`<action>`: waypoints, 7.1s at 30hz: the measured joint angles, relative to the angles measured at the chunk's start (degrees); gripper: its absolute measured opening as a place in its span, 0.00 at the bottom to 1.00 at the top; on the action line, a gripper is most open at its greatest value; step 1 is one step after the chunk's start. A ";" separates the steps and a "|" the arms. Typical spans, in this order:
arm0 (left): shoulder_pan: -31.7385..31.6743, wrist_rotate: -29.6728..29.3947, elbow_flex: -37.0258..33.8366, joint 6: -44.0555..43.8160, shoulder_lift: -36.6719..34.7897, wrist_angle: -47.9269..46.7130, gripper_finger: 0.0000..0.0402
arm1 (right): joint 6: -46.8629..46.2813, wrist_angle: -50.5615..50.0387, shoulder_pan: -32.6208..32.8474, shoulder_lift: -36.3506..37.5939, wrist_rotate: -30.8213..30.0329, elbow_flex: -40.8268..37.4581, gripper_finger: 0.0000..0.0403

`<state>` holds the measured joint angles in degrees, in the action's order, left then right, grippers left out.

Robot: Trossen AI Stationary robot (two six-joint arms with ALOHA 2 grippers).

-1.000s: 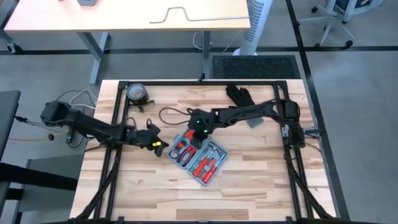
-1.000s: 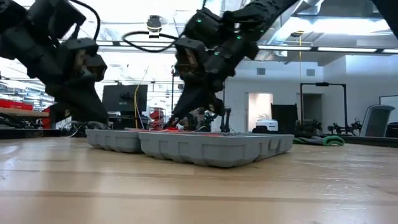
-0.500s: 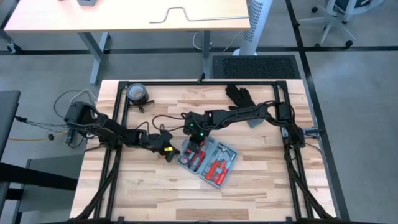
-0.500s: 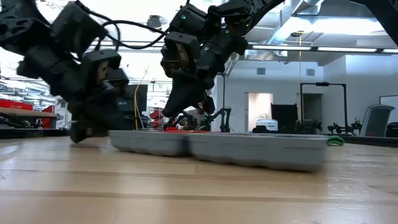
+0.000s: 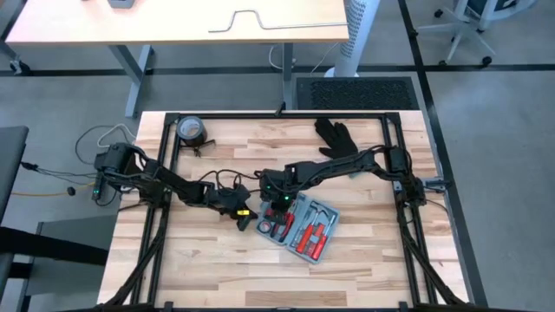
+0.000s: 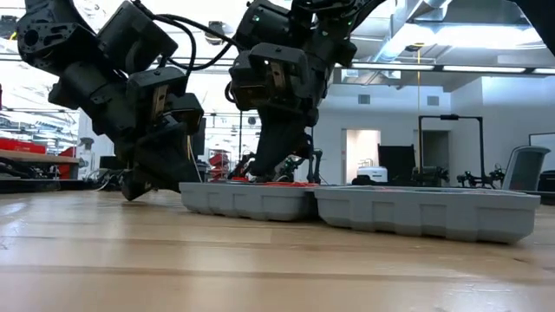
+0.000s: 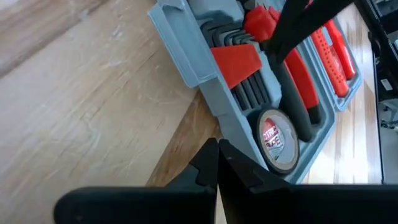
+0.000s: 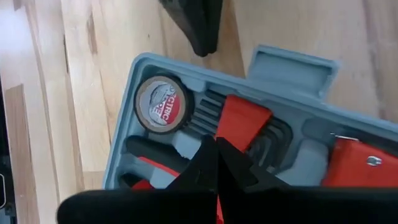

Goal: Prefit tool cases
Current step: Adjust the tools in the gray tool case

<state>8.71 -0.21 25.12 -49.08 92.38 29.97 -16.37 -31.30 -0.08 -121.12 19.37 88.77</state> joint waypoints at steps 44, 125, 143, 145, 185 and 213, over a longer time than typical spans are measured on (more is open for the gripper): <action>2.32 1.53 0.00 1.22 -0.03 0.35 0.00 | -4.79 3.85 -2.73 2.13 -4.88 -10.13 0.00; -8.69 12.30 4.15 13.07 -0.03 -8.77 0.00 | -15.24 16.62 3.43 17.29 -16.51 -22.58 0.00; -10.13 11.52 4.13 14.12 -0.03 -5.87 0.00 | -17.72 4.15 2.43 27.61 -14.79 -22.73 0.00; -10.78 11.54 4.13 14.32 -0.03 -5.69 0.00 | -18.65 -0.93 3.60 31.21 -16.01 -22.77 0.00; -24.48 24.32 7.84 32.74 6.91 -4.67 0.00 | -91.11 -2.45 36.37 37.42 -22.29 -47.92 0.00; -26.23 29.83 8.74 42.55 9.37 -16.61 0.00 | -68.20 14.96 16.36 35.15 -21.48 -49.78 0.00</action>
<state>-17.52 29.62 33.86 -6.53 101.75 13.37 -84.58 -16.34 16.28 -85.97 -2.11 38.99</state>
